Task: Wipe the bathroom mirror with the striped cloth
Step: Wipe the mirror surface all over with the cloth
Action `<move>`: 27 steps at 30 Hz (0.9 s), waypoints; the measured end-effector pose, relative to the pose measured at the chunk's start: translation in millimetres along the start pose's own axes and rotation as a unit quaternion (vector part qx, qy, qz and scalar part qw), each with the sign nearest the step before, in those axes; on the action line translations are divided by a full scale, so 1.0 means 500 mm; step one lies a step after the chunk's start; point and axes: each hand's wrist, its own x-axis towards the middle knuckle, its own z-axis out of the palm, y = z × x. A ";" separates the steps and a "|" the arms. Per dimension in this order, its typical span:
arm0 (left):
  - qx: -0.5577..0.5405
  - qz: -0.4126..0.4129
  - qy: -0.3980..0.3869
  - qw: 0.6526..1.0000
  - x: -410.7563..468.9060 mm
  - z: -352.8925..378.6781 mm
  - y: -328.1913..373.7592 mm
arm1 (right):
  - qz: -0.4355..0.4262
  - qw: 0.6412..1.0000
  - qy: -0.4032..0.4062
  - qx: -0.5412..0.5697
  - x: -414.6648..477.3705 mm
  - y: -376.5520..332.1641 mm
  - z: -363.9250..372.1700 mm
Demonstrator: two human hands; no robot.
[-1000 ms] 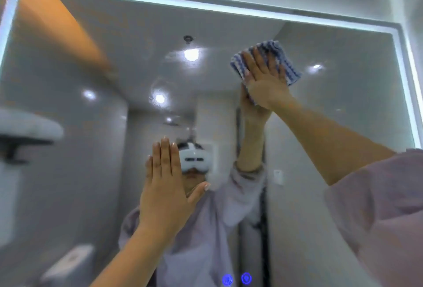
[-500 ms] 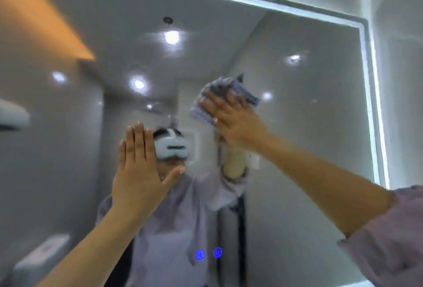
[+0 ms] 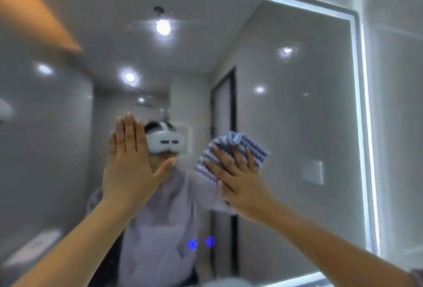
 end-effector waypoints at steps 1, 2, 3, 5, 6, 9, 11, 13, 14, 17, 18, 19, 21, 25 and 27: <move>0.000 0.002 -0.001 1.000 0.000 0.000 0.000 | -0.031 0.999 -0.017 -0.001 -0.045 -0.025 0.012; 0.001 0.003 -0.002 1.000 0.001 0.000 0.001 | -0.054 0.998 -0.031 0.001 -0.077 -0.041 0.021; 0.001 0.003 -0.002 1.000 0.000 -0.001 0.001 | -0.069 0.997 -0.041 0.003 -0.096 -0.047 0.026; -0.001 0.003 0.003 1.000 0.000 -0.002 0.004 | -0.077 0.996 -0.045 0.006 -0.100 -0.038 0.025; -0.001 0.002 0.002 1.000 0.000 -0.002 0.005 | -0.072 0.996 -0.043 0.007 -0.092 -0.029 0.025; -0.002 0.001 0.000 1.000 -0.001 0.000 0.005 | 0.007 1.000 -0.001 -0.002 -0.031 0.004 0.014; -0.001 0.000 0.000 1.000 -0.004 -0.002 0.007 | 0.069 0.997 0.039 -0.016 0.037 0.032 -0.008; -0.005 0.001 0.001 1.000 -0.006 -0.006 0.008 | 0.098 0.993 0.065 -0.024 0.106 0.061 -0.037; -0.008 0.001 0.001 1.000 -0.006 -0.008 0.009 | 0.114 0.991 0.063 -0.014 0.131 0.072 -0.049; -0.012 0.004 0.002 1.000 -0.004 -0.012 0.010 | 0.176 0.984 0.024 0.022 0.160 0.077 -0.052; -0.011 0.006 0.002 1.000 -0.004 -0.012 0.011 | 0.179 0.983 0.030 0.023 0.158 0.072 -0.048; -0.010 0.007 0.001 1.000 -0.004 -0.013 0.012 | 0.174 0.984 0.036 0.016 0.151 0.066 -0.043; -0.013 0.007 0.006 1.000 -0.004 -0.009 0.010 | 0.157 0.986 0.051 -0.004 0.127 0.047 -0.031; -0.014 0.005 0.022 1.000 -0.001 0.002 0.005 | 0.134 0.988 0.076 0.000 0.023 -0.009 0.011; -0.014 0.009 0.025 1.000 0.002 0.006 0.003 | 0.111 0.992 0.055 0.003 -0.055 -0.052 0.035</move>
